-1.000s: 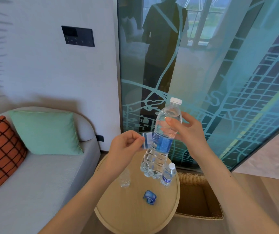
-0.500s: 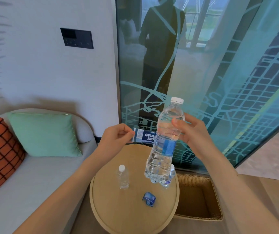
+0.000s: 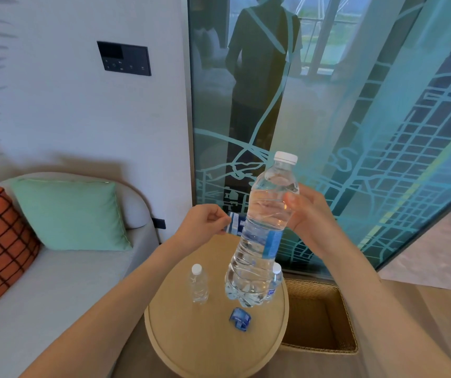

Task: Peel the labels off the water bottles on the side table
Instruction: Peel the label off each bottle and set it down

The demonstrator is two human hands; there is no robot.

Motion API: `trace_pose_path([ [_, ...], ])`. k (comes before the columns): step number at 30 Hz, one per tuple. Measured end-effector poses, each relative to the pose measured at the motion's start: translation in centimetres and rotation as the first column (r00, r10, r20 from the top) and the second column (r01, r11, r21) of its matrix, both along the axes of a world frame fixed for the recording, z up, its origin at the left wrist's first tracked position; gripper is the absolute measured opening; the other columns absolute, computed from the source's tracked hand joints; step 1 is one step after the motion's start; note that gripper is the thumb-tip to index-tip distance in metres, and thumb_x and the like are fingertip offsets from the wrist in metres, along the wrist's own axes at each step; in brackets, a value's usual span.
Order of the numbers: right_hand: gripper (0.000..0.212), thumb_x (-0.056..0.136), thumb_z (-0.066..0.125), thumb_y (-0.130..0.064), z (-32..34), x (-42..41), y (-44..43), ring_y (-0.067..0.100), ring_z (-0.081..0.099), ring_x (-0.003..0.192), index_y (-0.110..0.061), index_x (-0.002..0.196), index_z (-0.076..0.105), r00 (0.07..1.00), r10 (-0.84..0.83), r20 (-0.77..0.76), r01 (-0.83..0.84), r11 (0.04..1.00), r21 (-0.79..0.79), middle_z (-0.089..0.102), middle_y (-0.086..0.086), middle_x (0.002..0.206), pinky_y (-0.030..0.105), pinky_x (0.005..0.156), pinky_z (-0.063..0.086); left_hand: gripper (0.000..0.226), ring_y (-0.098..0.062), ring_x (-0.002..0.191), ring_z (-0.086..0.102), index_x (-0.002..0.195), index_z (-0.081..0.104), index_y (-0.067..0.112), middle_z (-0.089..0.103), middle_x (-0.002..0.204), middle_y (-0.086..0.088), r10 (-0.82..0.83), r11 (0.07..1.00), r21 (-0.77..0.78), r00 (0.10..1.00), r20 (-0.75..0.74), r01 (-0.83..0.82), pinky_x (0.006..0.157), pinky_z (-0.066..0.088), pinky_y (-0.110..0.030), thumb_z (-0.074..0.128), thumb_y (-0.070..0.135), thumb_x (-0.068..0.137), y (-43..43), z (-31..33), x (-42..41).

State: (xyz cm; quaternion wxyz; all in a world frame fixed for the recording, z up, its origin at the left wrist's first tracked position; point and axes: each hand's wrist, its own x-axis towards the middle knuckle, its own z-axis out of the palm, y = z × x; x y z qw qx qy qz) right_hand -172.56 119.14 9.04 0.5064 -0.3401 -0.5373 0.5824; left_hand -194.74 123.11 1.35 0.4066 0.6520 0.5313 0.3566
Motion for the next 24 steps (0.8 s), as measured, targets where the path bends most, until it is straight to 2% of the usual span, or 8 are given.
trace_pose_path([
  [3,0.057,0.057,0.089,-0.052,0.3,-0.6,-0.1,0.026,0.073,0.095,-0.016,0.100,0.078,1.000,0.020,-0.020,-0.020,1.000,0.001,0.076,0.008,0.104,0.035,0.075,0.060,0.022,0.000,0.063,0.066,0.072,0.065,0.018,0.071,0.065,0.009,-0.030,0.999,-0.017,1.000,-0.008,0.030,0.061,0.052,-0.013,0.067,0.008,0.092,0.1,-0.6,1.1],
  [6,0.060,0.056,0.088,-0.057,0.4,-1.0,-0.4,0.025,0.073,0.096,-0.016,0.100,0.078,0.999,0.038,-0.030,-0.038,0.999,-0.006,0.076,0.008,0.104,0.034,0.075,0.059,0.029,0.012,0.052,0.057,0.066,0.064,0.020,0.064,0.051,0.023,-0.056,0.998,-0.021,0.998,-0.026,0.056,0.053,0.043,-0.005,0.065,0.002,0.090,-0.1,-0.9,2.3],
  [10,0.062,0.054,0.088,-0.059,0.5,-1.6,-0.7,0.023,0.074,0.094,-0.018,0.099,0.078,0.998,0.053,-0.030,-0.054,0.998,-0.021,0.076,0.007,0.103,0.034,0.075,0.059,0.059,-0.008,0.055,0.051,0.047,0.053,0.030,0.055,0.046,0.010,-0.091,0.994,-0.057,0.996,-0.001,0.091,0.068,0.041,-0.028,0.057,-0.008,0.092,-0.2,-1.9,3.5],
  [12,0.060,0.055,0.088,-0.059,0.5,-1.7,-0.8,0.023,0.074,0.095,-0.019,0.099,0.079,0.998,0.060,-0.027,-0.061,0.998,-0.020,0.076,0.006,0.103,0.034,0.075,0.059,0.053,-0.012,0.056,0.048,0.048,0.056,0.019,0.049,0.050,-0.005,-0.118,0.991,-0.060,0.993,0.013,0.119,0.070,0.041,-0.033,0.056,-0.009,0.093,-0.4,-2.1,3.8],
  [14,0.060,0.055,0.088,-0.058,0.5,-1.6,-0.9,0.024,0.073,0.096,-0.019,0.101,0.079,0.998,0.058,-0.025,-0.058,0.998,-0.021,0.076,0.007,0.105,0.034,0.076,0.059,0.036,0.000,0.049,0.052,0.060,0.062,0.007,0.050,0.056,-0.015,-0.128,0.989,-0.073,0.992,0.021,0.129,0.061,0.044,-0.020,0.056,-0.009,0.093,-0.3,-2.1,3.7],
  [17,0.061,0.055,0.089,-0.056,0.4,-1.2,-0.9,0.024,0.073,0.095,-0.018,0.100,0.079,0.997,0.059,-0.052,-0.060,0.998,-0.034,0.076,0.007,0.104,0.033,0.075,0.059,0.040,0.010,0.047,0.056,0.059,0.069,0.022,0.060,0.045,0.014,-0.073,0.992,-0.100,0.995,0.070,0.080,0.051,0.043,-0.007,0.063,-0.003,0.089,0.3,-2.6,2.5],
  [20,0.062,0.053,0.089,-0.057,0.4,-0.9,-0.8,0.025,0.073,0.096,-0.017,0.099,0.079,0.997,0.046,-0.059,-0.048,0.998,-0.040,0.076,0.009,0.104,0.035,0.076,0.060,0.012,-0.001,0.061,0.069,0.079,0.071,0.013,0.074,0.066,0.006,-0.034,0.969,-0.228,0.970,0.242,0.091,0.059,0.054,-0.013,0.070,0.011,0.090,0.6,-3.2,1.0],
  [24,0.066,0.051,0.090,-0.059,0.2,-0.7,-0.6,0.028,0.072,0.098,-0.018,0.101,0.079,0.999,0.017,-0.049,-0.019,0.999,-0.051,0.075,0.011,0.108,0.038,0.079,0.060,0.006,-0.019,0.079,0.075,0.089,0.073,0.012,0.078,0.085,-0.008,0.084,0.947,-0.317,0.921,0.380,0.044,0.071,0.061,-0.027,0.072,0.018,0.090,0.5,-3.9,-1.1],
])
